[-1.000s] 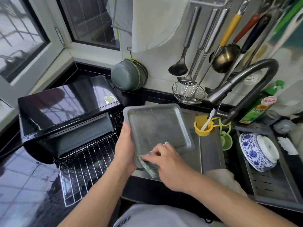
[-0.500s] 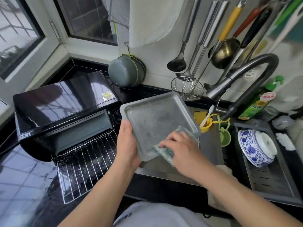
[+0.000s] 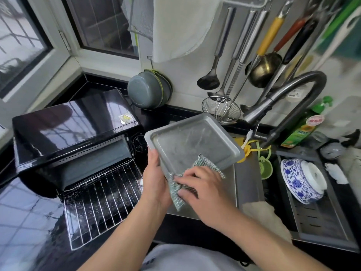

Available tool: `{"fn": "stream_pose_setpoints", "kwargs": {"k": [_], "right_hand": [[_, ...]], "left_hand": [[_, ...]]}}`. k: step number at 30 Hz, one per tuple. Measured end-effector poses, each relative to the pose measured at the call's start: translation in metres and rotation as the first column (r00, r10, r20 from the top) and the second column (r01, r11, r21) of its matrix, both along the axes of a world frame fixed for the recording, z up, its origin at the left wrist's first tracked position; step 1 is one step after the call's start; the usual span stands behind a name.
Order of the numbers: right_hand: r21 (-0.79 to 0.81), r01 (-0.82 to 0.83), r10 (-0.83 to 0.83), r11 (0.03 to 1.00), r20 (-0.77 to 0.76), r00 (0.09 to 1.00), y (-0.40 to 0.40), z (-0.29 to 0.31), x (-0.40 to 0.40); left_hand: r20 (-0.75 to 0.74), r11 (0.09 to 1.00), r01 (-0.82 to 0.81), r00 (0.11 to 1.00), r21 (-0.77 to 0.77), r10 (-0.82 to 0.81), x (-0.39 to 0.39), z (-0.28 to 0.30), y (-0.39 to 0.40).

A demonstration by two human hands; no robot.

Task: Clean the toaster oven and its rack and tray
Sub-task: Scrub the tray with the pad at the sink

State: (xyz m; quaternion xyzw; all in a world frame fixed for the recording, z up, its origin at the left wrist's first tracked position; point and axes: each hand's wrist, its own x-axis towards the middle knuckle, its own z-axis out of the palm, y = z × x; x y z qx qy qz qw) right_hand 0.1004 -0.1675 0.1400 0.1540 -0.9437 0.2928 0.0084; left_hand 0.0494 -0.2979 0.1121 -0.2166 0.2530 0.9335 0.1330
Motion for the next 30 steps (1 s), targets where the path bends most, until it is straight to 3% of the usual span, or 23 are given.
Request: {"fn": "stream_pose_setpoints", "kwargs": {"k": [6, 12, 17, 20, 25, 27, 30], "right_hand": [[-0.123, 0.228, -0.218, 0.966, 0.093, 0.972, -0.024, 0.008, -0.039], [-0.081, -0.036, 0.055, 0.996, 0.245, 0.968, 0.0, 0.027, 0.004], [-0.176, 0.109, -0.095, 0.978, 0.091, 0.991, -0.023, 0.019, -0.038], [-0.119, 0.191, -0.183, 0.974, 0.073, 0.98, -0.023, 0.013, -0.069], [-0.098, -0.044, 0.06, 0.994, 0.171, 0.983, -0.02, 0.018, -0.001], [-0.084, -0.054, 0.063, 0.995, 0.103, 0.993, -0.021, 0.015, -0.008], [0.06, 0.032, -0.032, 0.998, -0.007, 0.999, -0.03, 0.01, -0.052]], "left_hand": [[0.025, 0.993, 0.062, 0.998, 0.098, -0.065, 0.017, 0.018, 0.013], [-0.053, 0.998, 0.053, 0.997, 0.018, -0.052, 0.015, 0.024, -0.005], [-0.07, 0.995, 0.093, 0.993, 0.025, -0.092, 0.014, 0.026, -0.001], [-0.07, 0.986, 0.169, 0.983, 0.011, -0.168, 0.024, 0.025, 0.003], [-0.101, 0.996, 0.083, 0.991, -0.024, -0.085, 0.014, 0.022, -0.014], [-0.1, 0.995, 0.098, 0.99, -0.03, -0.1, 0.015, 0.023, -0.016], [-0.053, 0.984, 0.173, 0.983, -0.039, -0.175, 0.024, 0.024, -0.009]]}}
